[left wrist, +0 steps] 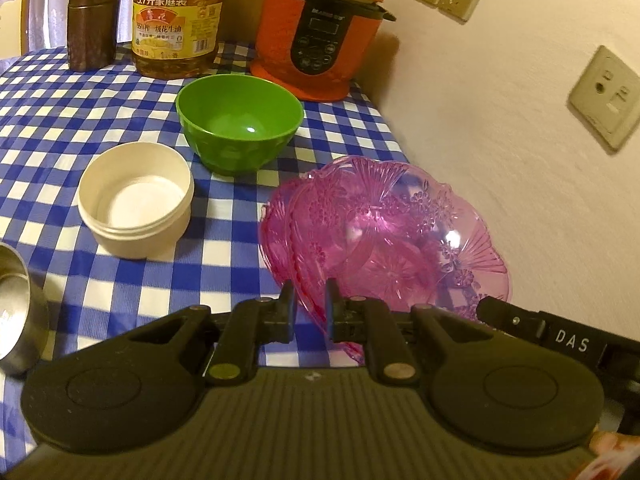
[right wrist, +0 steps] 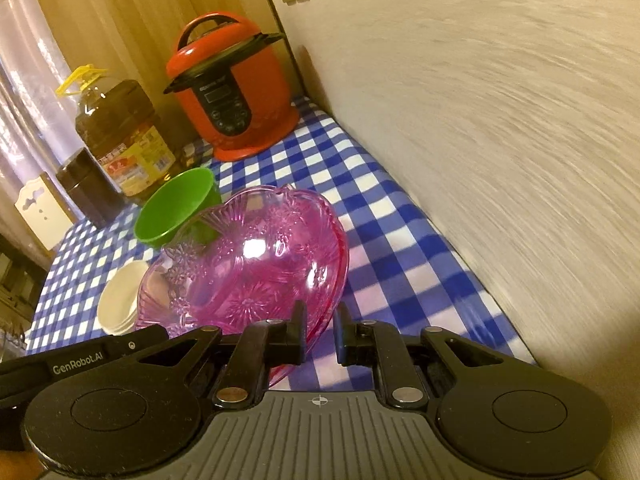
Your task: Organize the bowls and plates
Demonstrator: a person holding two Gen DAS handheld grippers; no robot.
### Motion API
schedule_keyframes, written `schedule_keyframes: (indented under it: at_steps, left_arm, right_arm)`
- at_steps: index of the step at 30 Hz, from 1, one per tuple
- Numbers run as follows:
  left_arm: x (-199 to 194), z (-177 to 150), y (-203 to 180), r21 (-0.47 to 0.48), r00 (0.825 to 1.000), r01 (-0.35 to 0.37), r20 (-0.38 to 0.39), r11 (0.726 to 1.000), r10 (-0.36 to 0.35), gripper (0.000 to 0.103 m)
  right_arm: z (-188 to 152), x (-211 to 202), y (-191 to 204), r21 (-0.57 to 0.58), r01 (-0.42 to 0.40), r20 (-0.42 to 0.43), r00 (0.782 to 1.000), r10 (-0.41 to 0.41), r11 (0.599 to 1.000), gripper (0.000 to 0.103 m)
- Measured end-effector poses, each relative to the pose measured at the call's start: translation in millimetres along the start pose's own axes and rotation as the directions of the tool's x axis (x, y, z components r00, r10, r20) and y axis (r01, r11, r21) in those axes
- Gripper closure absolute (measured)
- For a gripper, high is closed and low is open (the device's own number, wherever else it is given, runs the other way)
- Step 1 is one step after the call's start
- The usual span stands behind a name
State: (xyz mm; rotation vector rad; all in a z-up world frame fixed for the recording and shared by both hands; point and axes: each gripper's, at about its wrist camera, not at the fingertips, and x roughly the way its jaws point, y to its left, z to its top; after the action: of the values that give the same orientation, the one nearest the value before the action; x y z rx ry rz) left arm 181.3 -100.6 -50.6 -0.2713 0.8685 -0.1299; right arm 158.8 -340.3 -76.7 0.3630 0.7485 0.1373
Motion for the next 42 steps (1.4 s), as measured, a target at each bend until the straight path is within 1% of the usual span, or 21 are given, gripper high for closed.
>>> schedule_keyframes:
  at_steps: [6, 10, 17, 23, 33, 42]
  left_arm:
    - [22, 11, 2, 0.001, 1.0, -0.026, -0.011, 1.0, 0.026, 0.09]
    - [36, 16, 2, 0.025, 0.999, -0.044, -0.024, 0.999, 0.045, 0.089]
    - [50, 22, 1, 0.036, 0.998, -0.046, -0.044, 0.998, 0.048, 0.089]
    - [57, 21, 2, 0.04, 0.998, -0.042, -0.051, 0.998, 0.044, 0.089]
    - [61, 22, 4, 0.04, 0.997, -0.042, -0.062, 0.998, 0.044, 0.088]
    - [63, 20, 2, 0.066, 0.997, -0.042, -0.063, 0.997, 0.047, 0.087]
  right_arm:
    - [11, 29, -1, -0.003, 0.004, -0.007, 1.0, -0.004, 1.0, 0.09]
    - [18, 44, -2, -0.006, 0.01, -0.016, 1.0, -0.01, 1.0, 0.09]
    - [24, 65, -5, -0.021, 0.023, -0.034, 0.999, -0.024, 1.0, 0.09]
    - [24, 70, -5, -0.028, 0.031, -0.042, 0.999, -0.032, 0.999, 0.09]
    - [22, 76, 0, -0.072, 0.046, -0.05, 0.998, -0.049, 0.996, 0.09]
    - [22, 80, 0, -0.098, 0.058, -0.053, 0.997, -0.064, 0.993, 0.089]
